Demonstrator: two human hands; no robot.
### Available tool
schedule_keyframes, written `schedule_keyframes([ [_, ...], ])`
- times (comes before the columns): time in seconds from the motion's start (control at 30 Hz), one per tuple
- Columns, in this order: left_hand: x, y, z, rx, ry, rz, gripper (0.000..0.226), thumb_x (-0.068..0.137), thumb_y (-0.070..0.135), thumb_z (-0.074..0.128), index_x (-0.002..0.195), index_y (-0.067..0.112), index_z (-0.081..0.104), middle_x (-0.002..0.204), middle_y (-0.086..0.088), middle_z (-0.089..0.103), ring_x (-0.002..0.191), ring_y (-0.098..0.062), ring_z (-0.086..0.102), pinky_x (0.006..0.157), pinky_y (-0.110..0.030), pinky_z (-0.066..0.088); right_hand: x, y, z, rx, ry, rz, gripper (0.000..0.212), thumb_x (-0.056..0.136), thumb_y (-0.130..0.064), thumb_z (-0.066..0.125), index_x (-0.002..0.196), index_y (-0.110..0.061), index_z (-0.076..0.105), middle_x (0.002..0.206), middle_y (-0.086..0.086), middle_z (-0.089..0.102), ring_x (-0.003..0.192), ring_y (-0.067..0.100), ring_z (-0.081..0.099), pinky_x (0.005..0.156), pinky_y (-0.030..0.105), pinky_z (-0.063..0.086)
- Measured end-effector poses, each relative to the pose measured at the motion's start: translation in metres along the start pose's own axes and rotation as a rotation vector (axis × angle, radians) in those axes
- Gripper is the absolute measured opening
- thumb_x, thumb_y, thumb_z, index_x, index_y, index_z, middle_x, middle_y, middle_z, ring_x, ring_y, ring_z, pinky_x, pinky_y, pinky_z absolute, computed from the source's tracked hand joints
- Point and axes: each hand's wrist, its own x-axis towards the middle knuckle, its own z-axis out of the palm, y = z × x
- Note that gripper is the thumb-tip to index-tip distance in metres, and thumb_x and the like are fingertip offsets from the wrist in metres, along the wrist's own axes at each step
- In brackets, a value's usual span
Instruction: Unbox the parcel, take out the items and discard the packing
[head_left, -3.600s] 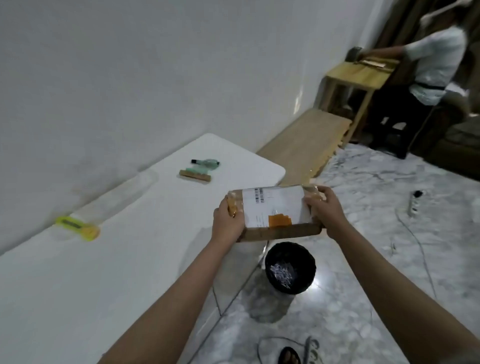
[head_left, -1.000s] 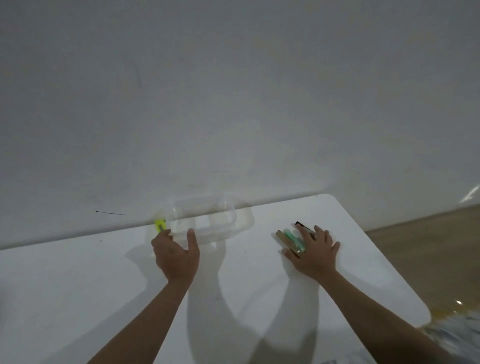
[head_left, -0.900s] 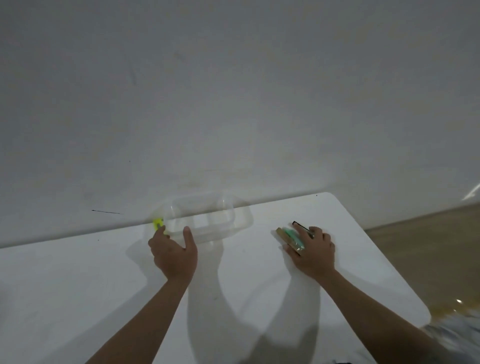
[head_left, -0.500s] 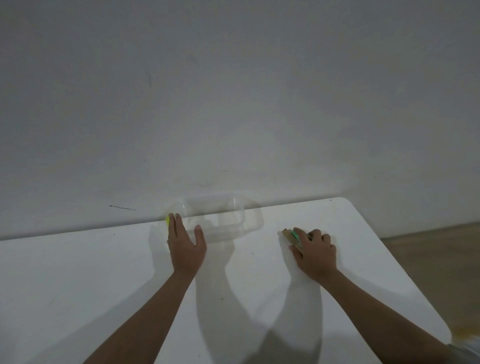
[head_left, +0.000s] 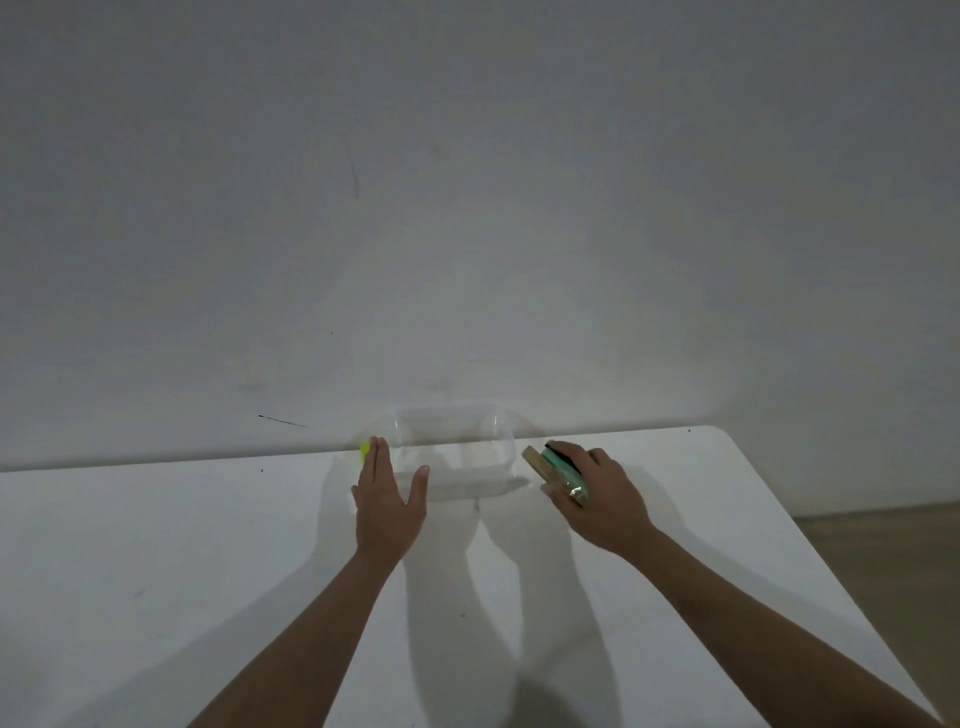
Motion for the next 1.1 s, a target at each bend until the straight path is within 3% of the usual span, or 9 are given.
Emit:
schedule_keyframes([
  [0.13, 0.002, 0.002, -0.003, 0.002, -0.01, -0.028, 0.073, 0.091, 0.038, 0.053, 0.147, 0.005, 0.021, 0.156, -0.007, 0.021, 0.146, -0.021, 0.013, 0.114, -0.054, 0.007, 0.043, -0.054, -0.007, 0.132, -0.052, -0.152, 0.061, 0.079, -0.052, 0.061, 0.132, -0.032, 0.039, 0.116, 0.001, 0.059, 0.101, 0.021, 0.056, 0.08, 0.036, 0.048],
  [0.27, 0.004, 0.003, -0.005, 0.002, -0.024, -0.049, 0.073, 0.09, 0.04, 0.054, 0.147, 0.006, 0.022, 0.156, -0.005, 0.021, 0.147, -0.02, 0.009, 0.114, -0.053, 0.005, 0.086, -0.091, 0.006, 0.031, -0.272, -0.187, 0.069, 0.08, -0.046, 0.067, 0.136, -0.021, 0.036, 0.131, 0.007, 0.055, 0.116, 0.029, 0.053, 0.093, 0.037, 0.043],
  [0.53, 0.005, 0.004, -0.007, 0.012, -0.043, -0.053, 0.073, 0.091, 0.043, 0.051, 0.148, 0.009, 0.019, 0.158, -0.002, 0.017, 0.147, -0.018, 0.005, 0.115, -0.051, 0.003, 0.126, -0.099, 0.049, -0.074, -0.605, -0.164, 0.061, 0.081, -0.048, 0.066, 0.129, -0.02, 0.042, 0.127, 0.007, 0.058, 0.11, 0.027, 0.056, 0.088, 0.036, 0.045],
  [0.73, 0.005, 0.001, -0.007, 0.003, -0.045, -0.057, 0.072, 0.092, 0.041, 0.051, 0.148, 0.01, 0.019, 0.158, -0.002, 0.015, 0.147, -0.017, 0.005, 0.115, -0.053, 0.004, 0.125, -0.094, 0.056, 0.125, -0.532, -0.151, 0.037, 0.088, -0.026, 0.063, 0.124, -0.017, 0.06, 0.129, 0.001, 0.061, 0.117, 0.018, 0.056, 0.095, 0.018, 0.037],
  [0.83, 0.004, 0.002, -0.008, -0.015, -0.046, -0.066, 0.072, 0.092, 0.041, 0.051, 0.148, 0.01, 0.018, 0.158, -0.002, 0.015, 0.147, -0.018, 0.006, 0.114, -0.053, 0.004, 0.124, -0.091, 0.048, 0.19, -0.435, -0.124, 0.028, 0.09, -0.019, 0.06, 0.116, -0.016, 0.066, 0.124, 0.001, 0.065, 0.11, 0.021, 0.062, 0.095, 0.022, 0.044],
  [1.0, 0.004, 0.004, -0.008, -0.012, -0.052, -0.075, 0.072, 0.092, 0.042, 0.05, 0.148, 0.01, 0.017, 0.158, -0.002, 0.014, 0.147, -0.018, 0.006, 0.114, -0.054, 0.005, 0.11, -0.083, 0.036, 0.216, -0.266, -0.156, 0.024, 0.09, -0.014, 0.057, 0.112, -0.011, 0.068, 0.118, 0.003, 0.068, 0.111, 0.016, 0.06, 0.093, 0.016, 0.04],
  [1.1, 0.006, 0.004, -0.006, 0.049, -0.061, -0.095, 0.073, 0.093, 0.044, 0.046, 0.149, 0.01, 0.014, 0.159, -0.003, 0.01, 0.147, -0.02, 0.003, 0.115, -0.053, 0.004, 0.098, -0.081, 0.031, 0.235, -0.198, -0.175, 0.025, 0.09, -0.013, 0.058, 0.113, -0.009, 0.067, 0.116, 0.006, 0.068, 0.11, 0.019, 0.062, 0.098, 0.024, 0.044],
])
